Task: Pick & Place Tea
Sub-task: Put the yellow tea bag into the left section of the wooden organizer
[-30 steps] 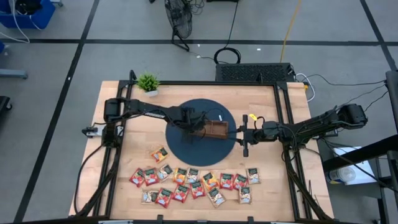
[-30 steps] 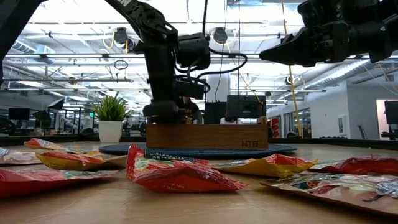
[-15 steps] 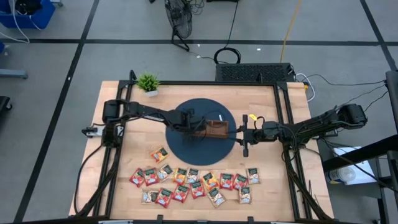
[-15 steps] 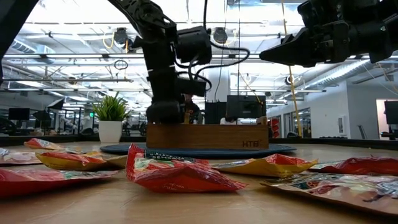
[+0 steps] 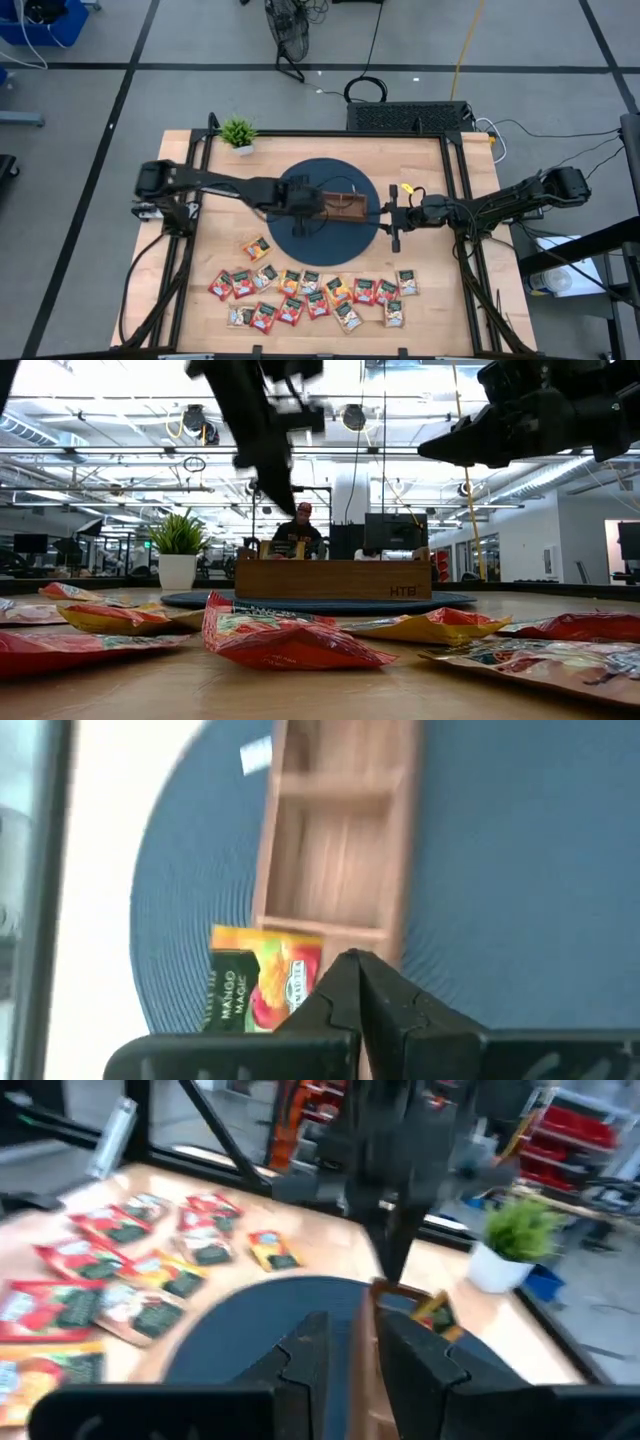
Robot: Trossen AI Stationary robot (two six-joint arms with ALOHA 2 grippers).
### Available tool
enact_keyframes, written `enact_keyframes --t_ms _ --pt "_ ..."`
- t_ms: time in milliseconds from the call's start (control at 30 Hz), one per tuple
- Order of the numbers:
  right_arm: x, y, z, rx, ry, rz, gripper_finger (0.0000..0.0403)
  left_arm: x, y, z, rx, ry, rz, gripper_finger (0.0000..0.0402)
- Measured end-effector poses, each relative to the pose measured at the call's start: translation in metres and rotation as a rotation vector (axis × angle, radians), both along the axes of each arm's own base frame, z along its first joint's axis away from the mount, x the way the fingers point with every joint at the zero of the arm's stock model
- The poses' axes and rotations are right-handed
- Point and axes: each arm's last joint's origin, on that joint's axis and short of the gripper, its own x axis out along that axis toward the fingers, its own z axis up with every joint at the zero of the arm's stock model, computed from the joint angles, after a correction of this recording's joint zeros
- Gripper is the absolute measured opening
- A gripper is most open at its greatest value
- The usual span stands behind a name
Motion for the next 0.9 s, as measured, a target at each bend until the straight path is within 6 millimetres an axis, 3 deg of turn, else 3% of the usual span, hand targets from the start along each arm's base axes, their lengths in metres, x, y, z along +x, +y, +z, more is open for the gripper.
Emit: enact_keyframes --t_ms 100,200,400,567,733,900 --pt "0.000 0.007 0.000 0.028 -0.005 0.086 0.0076 -0.012 -0.019 0.027 -0.010 -0.161 -0.055 0.0014" --pt "0.000 0.021 -0.001 0.025 0.008 0.170 0.0086 -0.028 -0.036 0.042 -0.027 -0.332 -0.123 0.0018" --pt "0.019 0.070 0.005 -0.030 0.098 0.179 0.0162 -0.068 -0.049 0.029 -0.042 -0.502 -0.168 0.0019" --pt "0.057 0.119 -0.005 -0.136 0.427 0.110 0.0216 -0.089 -0.045 0.022 -0.063 -0.636 -0.138 0.0019" --pt "0.097 0.162 -0.021 -0.229 0.696 0.112 0.0220 -0.096 -0.043 0.020 -0.076 -0.710 -0.135 0.0024" --pt "0.122 0.190 -0.030 -0.244 0.784 0.108 0.0209 -0.099 -0.043 0.016 -0.107 -0.691 -0.106 0.0058"
